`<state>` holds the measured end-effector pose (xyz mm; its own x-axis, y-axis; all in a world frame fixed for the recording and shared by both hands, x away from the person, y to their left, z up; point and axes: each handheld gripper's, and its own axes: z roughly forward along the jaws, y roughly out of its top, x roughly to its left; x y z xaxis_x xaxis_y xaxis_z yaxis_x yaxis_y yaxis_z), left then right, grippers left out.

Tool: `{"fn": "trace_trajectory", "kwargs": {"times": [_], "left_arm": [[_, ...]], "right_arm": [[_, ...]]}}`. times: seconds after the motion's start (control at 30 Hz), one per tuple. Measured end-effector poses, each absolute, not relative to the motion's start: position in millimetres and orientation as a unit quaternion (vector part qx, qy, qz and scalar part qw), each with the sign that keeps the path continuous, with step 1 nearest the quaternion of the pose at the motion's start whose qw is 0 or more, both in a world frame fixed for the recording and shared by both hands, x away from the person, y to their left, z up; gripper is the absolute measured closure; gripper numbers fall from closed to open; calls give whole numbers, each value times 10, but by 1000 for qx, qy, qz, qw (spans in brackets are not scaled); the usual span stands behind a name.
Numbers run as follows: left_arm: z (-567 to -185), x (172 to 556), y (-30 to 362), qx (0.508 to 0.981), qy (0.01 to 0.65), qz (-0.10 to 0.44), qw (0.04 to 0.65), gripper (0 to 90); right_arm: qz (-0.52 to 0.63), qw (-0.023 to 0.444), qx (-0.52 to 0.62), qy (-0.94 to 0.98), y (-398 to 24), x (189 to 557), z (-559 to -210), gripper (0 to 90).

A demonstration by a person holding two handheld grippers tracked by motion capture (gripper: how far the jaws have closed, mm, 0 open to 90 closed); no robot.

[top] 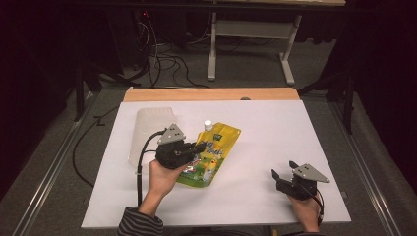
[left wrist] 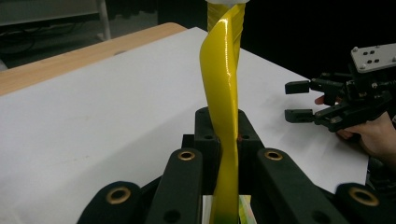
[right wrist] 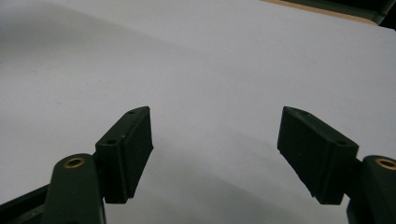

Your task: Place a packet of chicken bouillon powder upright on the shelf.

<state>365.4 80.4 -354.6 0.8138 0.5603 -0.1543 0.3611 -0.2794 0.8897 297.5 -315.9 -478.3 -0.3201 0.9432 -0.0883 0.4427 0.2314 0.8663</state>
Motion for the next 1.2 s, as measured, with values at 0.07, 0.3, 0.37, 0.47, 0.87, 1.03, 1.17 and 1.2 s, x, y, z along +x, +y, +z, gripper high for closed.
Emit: {"fn": "trace_trajectory", "kwargs": {"times": [0.07,0.3,0.37,0.47,0.87,1.03,1.17,1.2], "left_arm": [[-3529,3650,848,791,293,99,528,844],[-3482,3641,967,781,301,110,536,843],[-3468,3640,1003,779,303,115,537,844],[-3443,3643,1078,774,308,122,540,843],[-3357,3660,1349,759,329,150,542,844],[-3347,3686,1445,751,341,165,541,844],[-3346,3706,1510,745,349,178,540,843],[-3345,3709,1520,744,351,180,540,844]], "right_arm": [[386,324,484,715,-3159,2975,-4783,268],[385,324,483,716,-3160,2976,-4782,268],[386,324,484,715,-3159,2975,-4783,268],[387,324,484,715,-3159,2974,-4783,268],[386,322,488,714,-3157,2976,-4783,268],[386,322,488,714,-3159,2975,-4783,268],[386,322,488,713,-3160,2975,-4783,268],[386,322,488,714,-3159,2975,-4783,268]]}}
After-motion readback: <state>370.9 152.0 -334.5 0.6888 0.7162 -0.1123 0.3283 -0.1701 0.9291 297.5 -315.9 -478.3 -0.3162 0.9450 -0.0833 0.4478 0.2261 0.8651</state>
